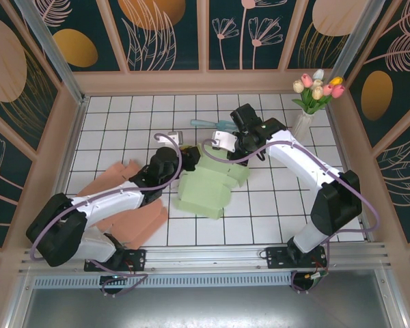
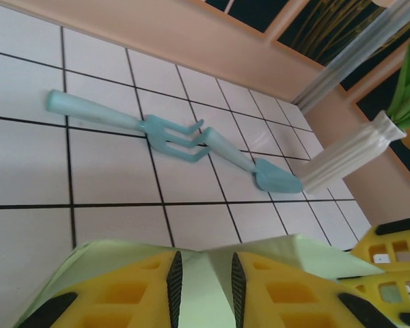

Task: Fold the paper box

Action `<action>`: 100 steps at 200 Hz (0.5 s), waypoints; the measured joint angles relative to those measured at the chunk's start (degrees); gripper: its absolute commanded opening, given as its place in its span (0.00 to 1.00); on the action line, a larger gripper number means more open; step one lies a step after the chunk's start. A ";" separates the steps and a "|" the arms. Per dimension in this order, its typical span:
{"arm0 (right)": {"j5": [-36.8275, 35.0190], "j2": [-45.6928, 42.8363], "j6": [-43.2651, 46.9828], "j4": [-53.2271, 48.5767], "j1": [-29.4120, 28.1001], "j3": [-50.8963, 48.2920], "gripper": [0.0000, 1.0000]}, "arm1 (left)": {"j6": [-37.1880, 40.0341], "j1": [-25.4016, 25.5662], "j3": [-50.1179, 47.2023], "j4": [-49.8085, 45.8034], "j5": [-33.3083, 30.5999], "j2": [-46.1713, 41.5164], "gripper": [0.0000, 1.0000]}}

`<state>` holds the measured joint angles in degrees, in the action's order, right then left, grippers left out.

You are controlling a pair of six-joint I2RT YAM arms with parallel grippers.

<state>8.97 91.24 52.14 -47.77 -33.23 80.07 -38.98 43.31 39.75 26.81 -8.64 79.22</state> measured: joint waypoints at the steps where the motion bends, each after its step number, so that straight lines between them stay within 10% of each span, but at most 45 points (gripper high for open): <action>1: 0.00 0.00 0.00 0.00 0.00 0.00 0.00 | 0.00 0.02 0.07 0.00 0.00 0.07 0.30; 100: -0.57 0.20 0.20 1.07 0.00 -1.11 0.00 | -0.07 -2.23 -0.44 -0.52 -2.69 2.08 0.32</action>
<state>8.40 91.44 52.34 -46.70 -33.23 78.96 -39.05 41.08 39.31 26.28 -11.33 81.30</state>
